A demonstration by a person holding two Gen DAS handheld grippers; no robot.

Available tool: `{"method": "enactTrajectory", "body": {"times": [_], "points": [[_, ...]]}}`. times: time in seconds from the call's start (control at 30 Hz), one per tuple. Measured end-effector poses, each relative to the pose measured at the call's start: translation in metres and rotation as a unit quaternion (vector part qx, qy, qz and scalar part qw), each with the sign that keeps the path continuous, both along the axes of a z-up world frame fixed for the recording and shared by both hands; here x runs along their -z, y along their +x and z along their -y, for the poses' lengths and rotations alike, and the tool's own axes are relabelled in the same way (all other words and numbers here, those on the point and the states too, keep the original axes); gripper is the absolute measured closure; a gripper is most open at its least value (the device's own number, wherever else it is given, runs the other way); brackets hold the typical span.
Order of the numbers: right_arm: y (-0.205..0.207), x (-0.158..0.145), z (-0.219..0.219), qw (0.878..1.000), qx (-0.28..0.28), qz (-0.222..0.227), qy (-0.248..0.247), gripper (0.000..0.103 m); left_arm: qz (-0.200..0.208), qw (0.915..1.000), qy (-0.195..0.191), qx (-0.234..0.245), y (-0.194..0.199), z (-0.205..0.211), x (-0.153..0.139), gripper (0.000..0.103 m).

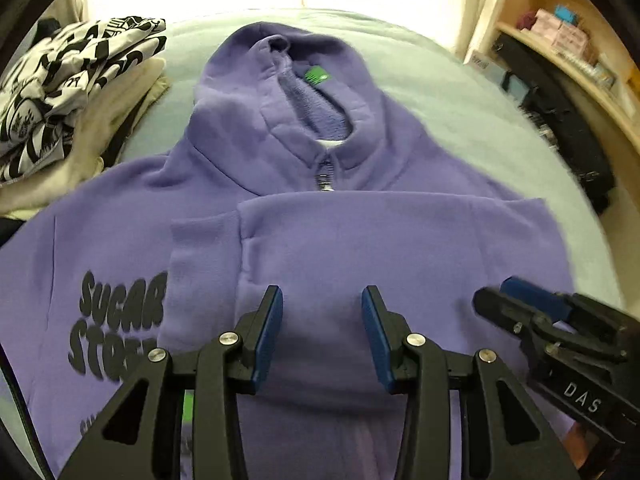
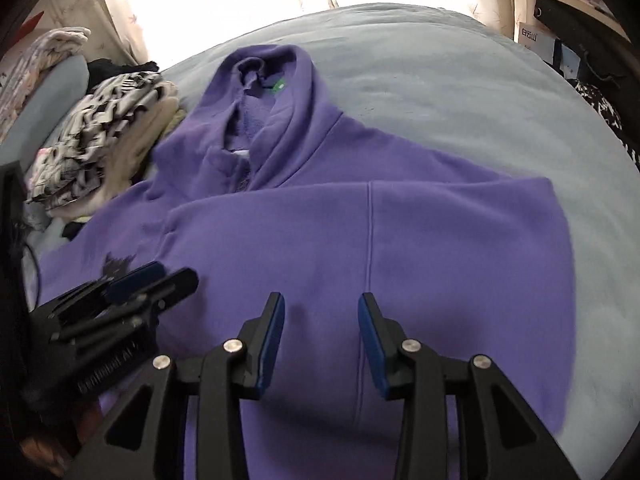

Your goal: Fold large clothes

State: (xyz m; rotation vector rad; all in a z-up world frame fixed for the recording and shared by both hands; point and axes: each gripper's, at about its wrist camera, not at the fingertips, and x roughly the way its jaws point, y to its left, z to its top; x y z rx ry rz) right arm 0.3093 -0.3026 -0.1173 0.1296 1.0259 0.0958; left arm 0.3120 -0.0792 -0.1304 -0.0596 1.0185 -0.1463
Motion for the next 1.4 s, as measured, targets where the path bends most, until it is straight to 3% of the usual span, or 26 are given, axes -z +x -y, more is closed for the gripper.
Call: {"method": "enactTrajectory", "body": {"times": [0.13,0.3,0.5,0.77,1.1,1.4], "points": [[0.016,0.009,0.032,0.998,0.047,0.003,-0.029,0.068,-0.006,0.9999,0.000,-0.010,0.014,-0.006,0.010,0.064],[0.011,0.005,0.108,0.993,0.112,0.007,-0.018,0.092,-0.013,0.9996,-0.024,0.003,0.021,-0.017,0.009,0.064],[-0.008,0.003,0.147,0.989,0.149,0.000,0.016,0.092,-0.012,0.9997,-0.021,0.008,0.020,-0.016,0.009,0.065],[-0.018,-0.001,0.130,0.989,0.147,-0.005,-0.013,0.088,-0.018,0.9998,0.000,0.009,0.015,-0.010,0.004,0.065],[-0.048,-0.011,0.126,0.988,0.154,-0.013,0.014,0.084,-0.015,0.9999,0.005,0.007,-0.005,-0.011,-0.014,0.056],[-0.104,-0.016,0.103,0.985,0.158,-0.012,0.063,0.077,-0.011,0.9999,0.001,0.002,-0.052,-0.013,-0.024,0.056]]}}
